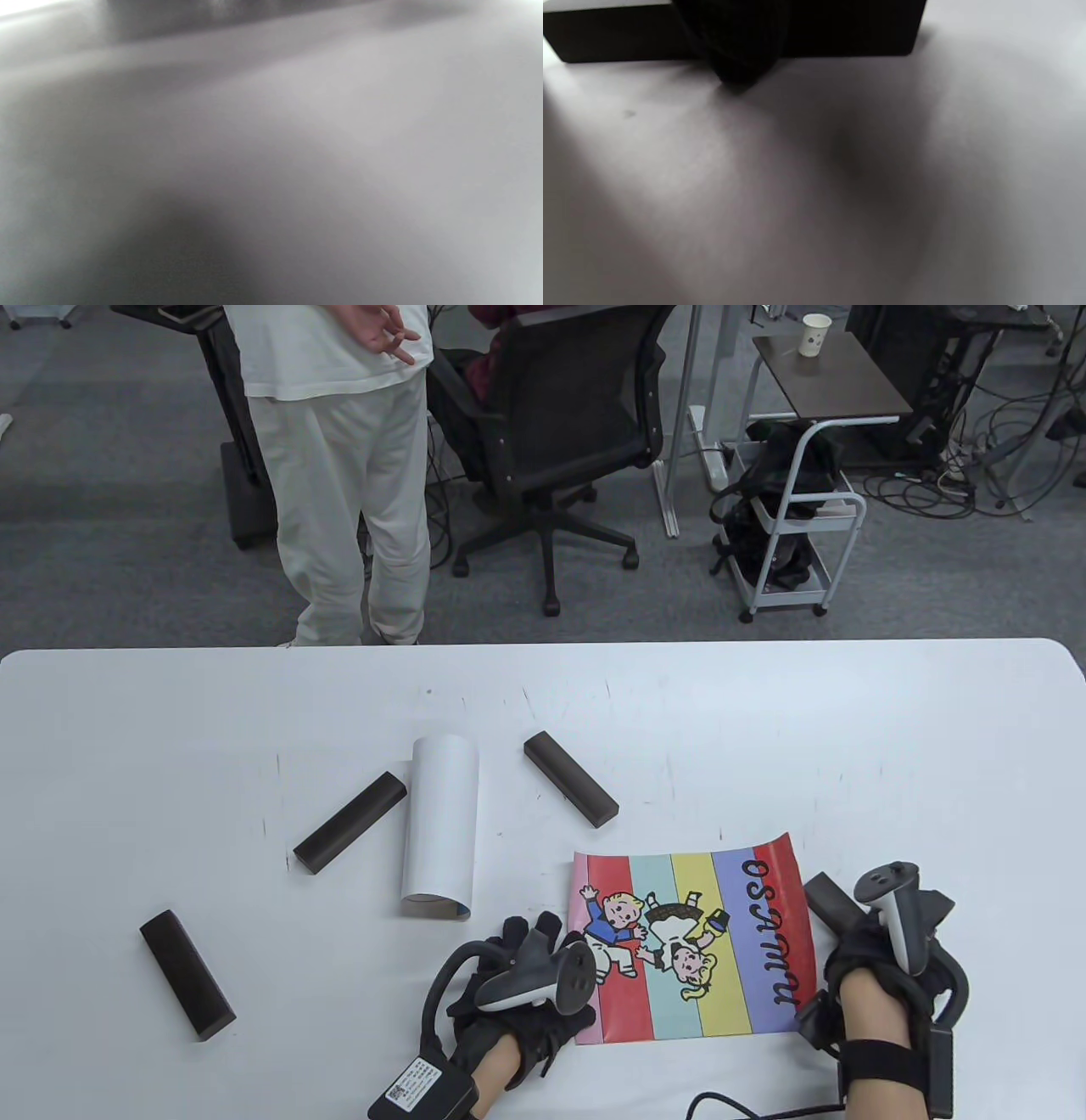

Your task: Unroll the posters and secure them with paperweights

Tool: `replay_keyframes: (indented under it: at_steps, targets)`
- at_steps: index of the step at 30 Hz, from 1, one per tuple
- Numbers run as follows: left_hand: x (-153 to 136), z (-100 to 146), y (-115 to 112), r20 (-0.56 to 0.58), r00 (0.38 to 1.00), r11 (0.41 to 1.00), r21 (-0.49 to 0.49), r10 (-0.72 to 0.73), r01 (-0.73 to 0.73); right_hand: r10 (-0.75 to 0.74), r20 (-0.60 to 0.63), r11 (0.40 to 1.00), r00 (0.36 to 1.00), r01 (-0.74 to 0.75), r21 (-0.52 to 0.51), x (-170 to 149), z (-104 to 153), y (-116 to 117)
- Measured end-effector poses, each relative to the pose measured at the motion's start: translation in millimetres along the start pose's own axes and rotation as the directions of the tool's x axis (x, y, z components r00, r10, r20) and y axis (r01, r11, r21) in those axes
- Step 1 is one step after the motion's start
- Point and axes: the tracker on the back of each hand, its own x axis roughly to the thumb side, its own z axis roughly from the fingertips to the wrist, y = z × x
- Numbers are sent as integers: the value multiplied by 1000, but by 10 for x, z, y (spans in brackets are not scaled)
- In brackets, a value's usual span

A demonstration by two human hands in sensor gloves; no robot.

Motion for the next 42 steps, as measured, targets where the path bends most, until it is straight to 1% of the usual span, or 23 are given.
replay_keyframes:
  at_steps: [2, 5, 7, 9, 11, 13, 16, 17, 20, 22, 25, 28, 31, 34, 38, 42]
  targets:
    - [-1, -1, -1, 0, 1000, 1000, 0, 0, 0, 19, -10, 1000, 1000, -19, -12, 3, -5, -31]
    - [0, -2, -1, 0, 1000, 1000, -1, 1, -1, 6, -27, 1000, 1000, -6, -14, -20, -11, -91]
    - [0, -3, -1, 0, 1000, 1000, -1, 1, -1, -22, -40, 1000, 999, 21, -15, -48, -2, -140]
    - [-1, -3, 0, 0, 1000, 1000, -2, 1, -1, -63, -35, 998, 997, 63, -16, -64, 37, -236]
    - [-1, -3, 1, 0, 1000, 1000, -3, 0, 0, -100, -10, 994, 995, 100, -49, -52, 104, -344]
    - [-1, -4, 1, 0, 1000, 1000, -3, 1, -1, -130, 39, 989, 991, 132, -73, -6, 214, -490]
    - [-2, -4, 2, 0, 1000, 1000, -3, 1, -1, -133, 144, 984, 981, 148, -103, 105, 430, -696]
    - [-1, -4, 1, -1, 1000, 1000, -4, 1, -1, -131, 195, 982, 972, 155, -112, 160, 529, -764]
    - [-3, -4, 1, -1, 1000, 1000, -3, 1, -1, -94, 299, 979, 950, 143, -148, 278, 758, -877]
    - [-2, -4, 1, -1, 1000, 1000, -4, 1, -1, -65, 363, 981, 930, 127, -148, 347, 895, -908]
    - [-2, -5, 1, -1, 1000, 1000, -4, 1, -1, -29, 425, 985, 905, 97, -140, 429, 1022, -858]
    - [-2, -5, 0, -1, 1000, 1000, -5, 1, -1, 12, 428, 992, 904, 43, -119, 485, 1018, -686]
    - [-1, -5, -2, -1, 1000, 1000, -5, 1, -1, 76, 380, 994, 922, -40, -101, 497, 898, -460]
    - [-1, -5, -2, -1, 1000, 1000, -6, 2, -2, 134, 301, 989, 944, -106, -107, 471, 723, -257]
    - [0, -5, -3, -1, 1000, 1000, -7, 2, -2, 156, 230, 986, 961, -139, -88, 412, 509, -66]
    - [1, -6, -4, -1, 1000, 1000, -6, 2, -3, 157, 206, 987, 966, -144, -76, 359, 383, 67]
